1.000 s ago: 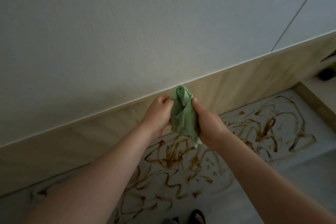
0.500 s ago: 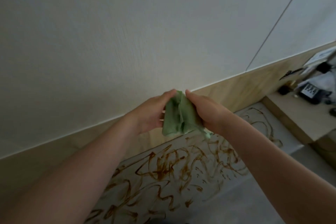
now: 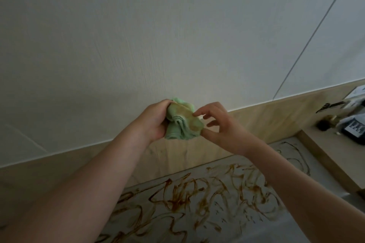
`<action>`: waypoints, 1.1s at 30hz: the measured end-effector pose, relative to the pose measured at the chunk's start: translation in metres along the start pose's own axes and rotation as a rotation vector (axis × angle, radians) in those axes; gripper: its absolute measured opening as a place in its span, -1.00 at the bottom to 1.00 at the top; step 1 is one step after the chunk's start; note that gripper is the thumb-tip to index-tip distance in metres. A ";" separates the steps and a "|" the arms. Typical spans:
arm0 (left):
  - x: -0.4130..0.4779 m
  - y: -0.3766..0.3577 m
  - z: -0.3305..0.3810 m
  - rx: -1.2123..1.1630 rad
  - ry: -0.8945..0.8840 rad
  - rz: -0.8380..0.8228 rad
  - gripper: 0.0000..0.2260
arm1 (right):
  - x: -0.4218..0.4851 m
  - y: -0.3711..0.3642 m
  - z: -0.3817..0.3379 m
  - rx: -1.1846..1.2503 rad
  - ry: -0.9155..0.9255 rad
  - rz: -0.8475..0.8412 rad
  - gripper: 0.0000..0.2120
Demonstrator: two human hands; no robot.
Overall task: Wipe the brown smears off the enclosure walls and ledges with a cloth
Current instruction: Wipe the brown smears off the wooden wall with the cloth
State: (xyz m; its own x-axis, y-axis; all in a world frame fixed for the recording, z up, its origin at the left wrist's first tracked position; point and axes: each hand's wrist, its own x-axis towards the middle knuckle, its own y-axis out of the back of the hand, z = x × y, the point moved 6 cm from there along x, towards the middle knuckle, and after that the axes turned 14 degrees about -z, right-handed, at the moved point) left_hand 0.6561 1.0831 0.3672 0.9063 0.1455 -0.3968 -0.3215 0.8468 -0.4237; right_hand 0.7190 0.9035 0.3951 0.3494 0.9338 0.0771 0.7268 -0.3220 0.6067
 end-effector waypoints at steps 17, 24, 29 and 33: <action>0.005 -0.176 -0.038 0.450 -0.176 -0.179 -0.33 | -0.081 0.158 -0.002 0.399 -0.251 0.043 -0.65; 0.027 -0.273 -0.028 1.058 -0.282 -0.164 -0.92 | -0.132 0.228 0.031 0.406 -0.282 0.208 -0.68; 0.042 -0.305 -0.018 0.489 -0.217 -0.287 -0.83 | -0.152 0.265 0.059 0.850 -0.259 0.337 -0.75; 0.058 -0.325 0.006 0.073 -0.251 -0.324 -0.41 | -0.140 0.294 0.060 1.182 -0.173 0.268 -0.70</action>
State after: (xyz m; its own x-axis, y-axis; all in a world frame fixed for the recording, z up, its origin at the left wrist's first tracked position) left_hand 0.8148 0.8193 0.4866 0.9990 -0.0223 -0.0376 0.0038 0.9019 -0.4319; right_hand 0.9191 0.6686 0.5154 0.5794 0.8119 -0.0716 0.6777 -0.5286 -0.5112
